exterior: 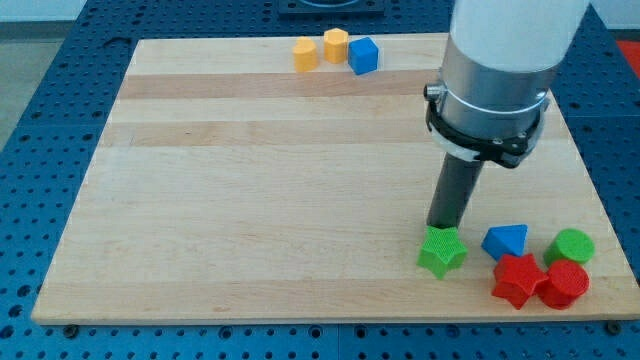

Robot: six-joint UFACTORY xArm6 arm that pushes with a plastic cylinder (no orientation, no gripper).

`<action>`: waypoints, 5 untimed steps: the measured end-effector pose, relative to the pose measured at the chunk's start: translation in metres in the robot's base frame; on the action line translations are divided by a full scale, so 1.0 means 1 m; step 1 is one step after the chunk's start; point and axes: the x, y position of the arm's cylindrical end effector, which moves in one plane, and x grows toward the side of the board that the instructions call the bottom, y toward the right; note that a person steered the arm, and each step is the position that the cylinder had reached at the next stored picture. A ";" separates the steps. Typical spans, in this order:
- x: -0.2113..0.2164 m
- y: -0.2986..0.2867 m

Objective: Move the green star to the red star

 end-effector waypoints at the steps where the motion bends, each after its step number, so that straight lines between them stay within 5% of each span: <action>1: 0.011 0.000; 5: 0.001 -0.115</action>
